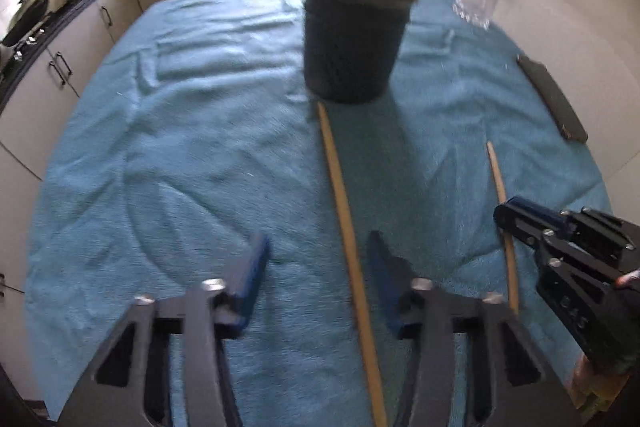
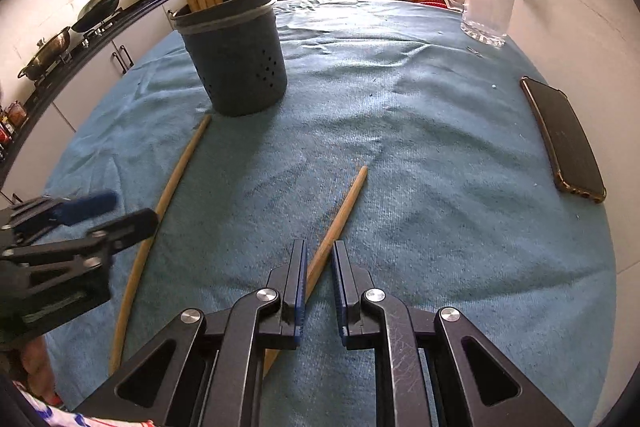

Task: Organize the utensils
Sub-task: 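Close the right tool on a chopstick while the left tool grasps another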

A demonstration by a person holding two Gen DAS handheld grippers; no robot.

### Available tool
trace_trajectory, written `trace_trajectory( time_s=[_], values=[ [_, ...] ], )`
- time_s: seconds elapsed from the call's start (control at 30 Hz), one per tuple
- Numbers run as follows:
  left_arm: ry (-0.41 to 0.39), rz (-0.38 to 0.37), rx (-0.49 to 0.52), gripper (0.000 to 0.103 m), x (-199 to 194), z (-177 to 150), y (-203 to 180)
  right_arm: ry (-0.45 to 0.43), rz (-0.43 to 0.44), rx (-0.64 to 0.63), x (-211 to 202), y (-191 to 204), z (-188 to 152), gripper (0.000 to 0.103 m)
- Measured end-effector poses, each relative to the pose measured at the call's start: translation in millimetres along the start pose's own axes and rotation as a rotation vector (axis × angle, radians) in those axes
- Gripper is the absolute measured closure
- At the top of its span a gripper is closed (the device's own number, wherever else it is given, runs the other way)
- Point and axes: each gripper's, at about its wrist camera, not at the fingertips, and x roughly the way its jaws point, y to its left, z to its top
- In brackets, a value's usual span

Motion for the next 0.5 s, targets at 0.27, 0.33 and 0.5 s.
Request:
trace_trajectory(
  time_s=[0.27, 0.33, 0.5],
  values=[
    [0.006, -0.066, -0.079, 0.097, -2.5, -12.6, 5.3, 0.003, 0.044, 0.006, -5.1, -2.6, -6.9, 0.092],
    [0.015, -0.094, -0.101, 0.097, -8.3, -21.3, 10.3, 0.006, 0.053, 0.006, -7.6, -2.2, -9.8, 0.093],
    [0.061, -0.158, -0.136, 0.097, -22.0, -38.9, 16.2, 0.024, 0.078, 0.010, -16.0, -6.6, -19.2, 0.093]
  ],
)
